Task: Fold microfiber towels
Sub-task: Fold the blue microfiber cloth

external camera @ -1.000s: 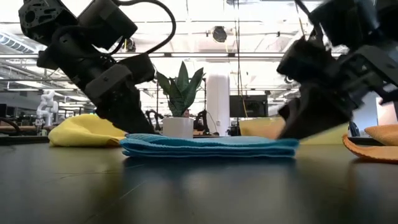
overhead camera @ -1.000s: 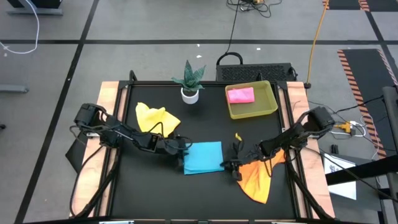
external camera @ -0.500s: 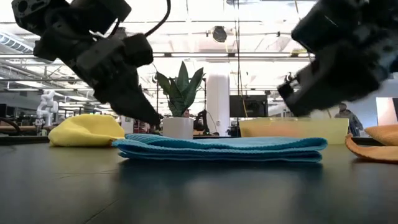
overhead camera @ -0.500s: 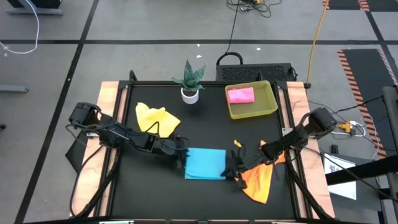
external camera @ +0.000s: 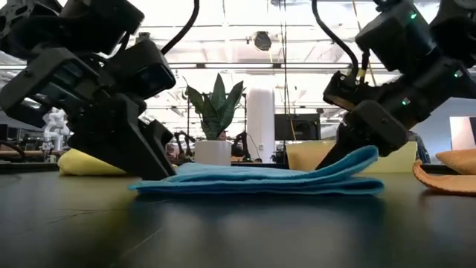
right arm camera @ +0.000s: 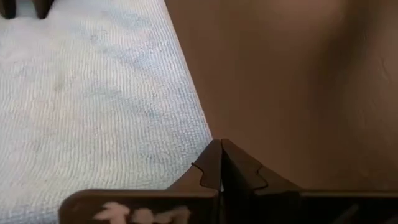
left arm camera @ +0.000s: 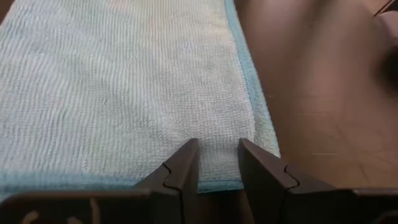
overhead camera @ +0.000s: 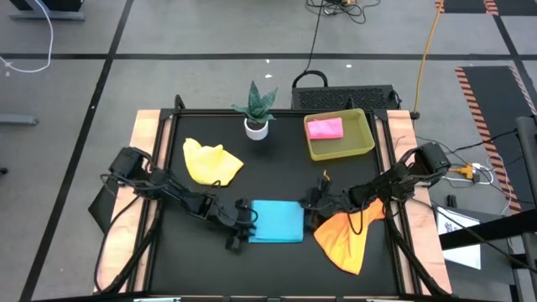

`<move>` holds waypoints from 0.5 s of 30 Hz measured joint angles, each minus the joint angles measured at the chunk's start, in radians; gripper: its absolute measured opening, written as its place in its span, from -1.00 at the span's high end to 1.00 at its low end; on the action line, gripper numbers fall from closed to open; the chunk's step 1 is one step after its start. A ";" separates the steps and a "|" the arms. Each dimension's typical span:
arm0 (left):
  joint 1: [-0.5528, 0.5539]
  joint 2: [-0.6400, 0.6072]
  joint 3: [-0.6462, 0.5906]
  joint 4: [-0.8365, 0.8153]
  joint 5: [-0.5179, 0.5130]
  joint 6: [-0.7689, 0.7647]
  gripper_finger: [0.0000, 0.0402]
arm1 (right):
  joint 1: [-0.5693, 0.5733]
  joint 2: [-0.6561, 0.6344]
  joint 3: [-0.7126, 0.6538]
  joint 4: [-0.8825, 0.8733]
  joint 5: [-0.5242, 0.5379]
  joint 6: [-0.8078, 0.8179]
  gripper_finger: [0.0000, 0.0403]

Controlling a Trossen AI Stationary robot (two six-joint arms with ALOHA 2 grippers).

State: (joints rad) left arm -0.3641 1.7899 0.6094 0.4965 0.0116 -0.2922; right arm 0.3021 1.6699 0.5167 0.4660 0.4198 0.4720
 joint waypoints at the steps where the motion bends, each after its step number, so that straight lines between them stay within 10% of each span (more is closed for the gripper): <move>1: -0.002 0.000 0.002 -0.015 -0.006 -0.003 0.41 | 0.005 0.000 0.000 -0.010 0.001 0.011 1.00; 15: 0.051 -0.262 -0.005 -0.387 -0.213 0.127 0.41 | 0.257 -0.003 0.000 0.116 -0.119 0.135 1.00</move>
State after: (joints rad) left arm -0.3136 1.5283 0.6048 0.1093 -0.2019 -0.1656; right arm 0.5592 1.6667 0.5167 0.5823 0.3009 0.6066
